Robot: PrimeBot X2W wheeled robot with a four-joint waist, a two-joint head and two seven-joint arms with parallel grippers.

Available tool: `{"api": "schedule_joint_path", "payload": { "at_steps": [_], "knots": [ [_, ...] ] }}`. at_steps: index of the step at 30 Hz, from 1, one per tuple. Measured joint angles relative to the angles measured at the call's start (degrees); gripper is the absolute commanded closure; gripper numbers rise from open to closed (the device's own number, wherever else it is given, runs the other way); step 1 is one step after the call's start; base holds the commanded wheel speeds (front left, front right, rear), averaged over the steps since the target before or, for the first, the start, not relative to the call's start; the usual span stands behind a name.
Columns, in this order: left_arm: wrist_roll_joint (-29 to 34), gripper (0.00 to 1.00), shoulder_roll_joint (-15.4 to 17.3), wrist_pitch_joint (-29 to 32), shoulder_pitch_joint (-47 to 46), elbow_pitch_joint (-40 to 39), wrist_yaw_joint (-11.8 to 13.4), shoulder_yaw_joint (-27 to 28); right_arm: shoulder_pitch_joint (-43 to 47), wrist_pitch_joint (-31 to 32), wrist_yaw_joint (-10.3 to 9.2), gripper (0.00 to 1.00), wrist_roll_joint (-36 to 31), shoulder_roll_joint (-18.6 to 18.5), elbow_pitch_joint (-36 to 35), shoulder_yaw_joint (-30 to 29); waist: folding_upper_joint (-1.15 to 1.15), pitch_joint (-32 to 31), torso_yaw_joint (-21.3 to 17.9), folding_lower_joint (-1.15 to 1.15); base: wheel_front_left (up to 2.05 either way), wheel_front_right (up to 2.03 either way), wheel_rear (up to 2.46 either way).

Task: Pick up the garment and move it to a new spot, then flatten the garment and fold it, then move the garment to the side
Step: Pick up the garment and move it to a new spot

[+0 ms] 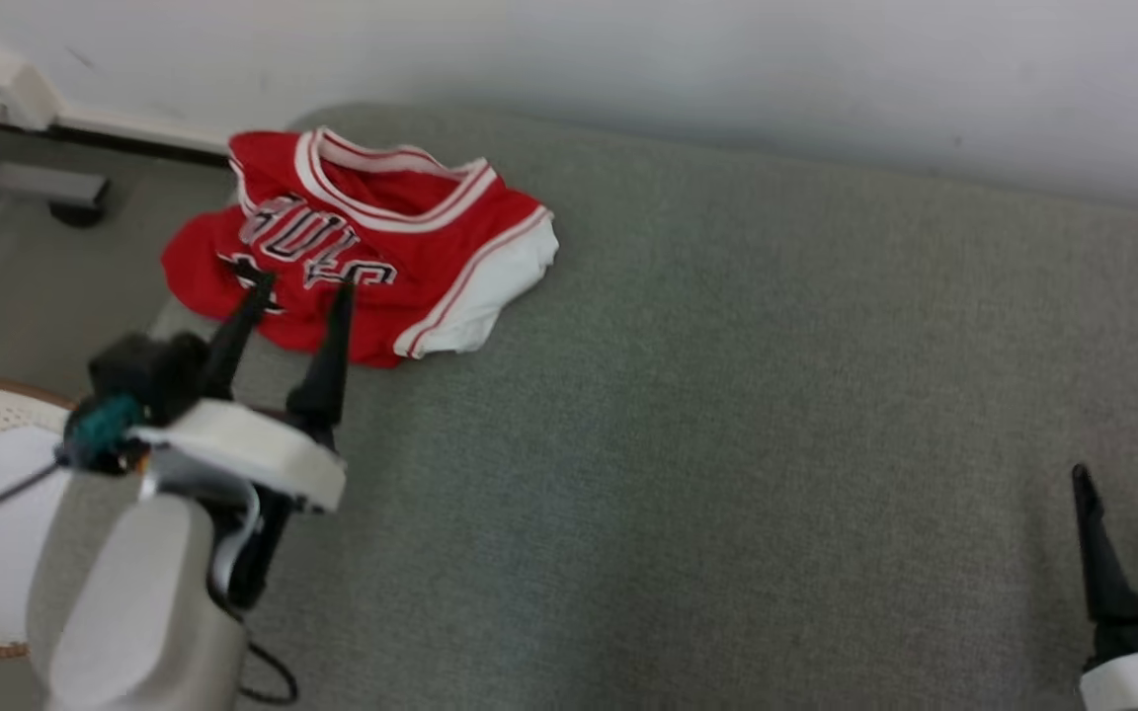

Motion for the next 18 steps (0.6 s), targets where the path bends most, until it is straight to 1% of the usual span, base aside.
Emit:
{"api": "schedule_joint_path", "payload": {
  "at_steps": [5, 8, 11, 12, 14, 18],
  "knots": [
    [-2.70, 0.00, 4.49, 4.68, -13.87, 7.53, -0.16, -1.37, -4.74, 0.00, 0.00, 0.00, 0.83, -3.34, -2.82, -1.04, 0.00, 9.07, -1.92, 0.01, 0.00, 0.00, 0.00],
    [-3.26, 0.00, 6.26, 6.44, -20.12, 12.79, -0.07, -0.27, -6.43, 0.01, -0.01, 0.00, 1.18, -4.93, -4.50, -0.98, 0.00, 13.98, -3.14, 0.01, 0.00, 0.00, 0.00],
    [-3.88, 0.00, 7.01, 8.78, -25.03, 18.14, 0.68, 0.36, -7.35, -0.15, 0.01, 0.00, 1.60, -6.30, -6.80, -0.80, -0.01, 18.33, -4.44, 0.01, 0.00, 0.00, 0.00],
    [-3.88, 0.00, 7.01, 8.78, -25.03, 18.14, 0.68, 0.36, -7.35, -0.15, 0.01, 0.00, 1.60, -6.30, -6.80, -0.80, -0.01, 18.33, -4.44, 0.01, 0.00, 0.00, 0.00],
    [-3.83, 0.00, 7.60, 9.42, -27.78, 21.17, 0.90, 0.49, -7.65, -0.26, 0.04, 0.00, 2.02, -7.23, -8.64, -0.98, -0.01, 20.85, -5.34, 0.00, 0.00, 0.00, 0.00],
    [-3.48, 0.00, 7.23, 10.38, -31.82, 27.16, 1.68, -0.20, -7.89, -0.60, 0.07, 0.00, 3.15, -8.57, -12.07, -2.24, -0.01, 25.03, -7.04, 0.00, 0.00, 0.00, 0.00]
  ]
}}
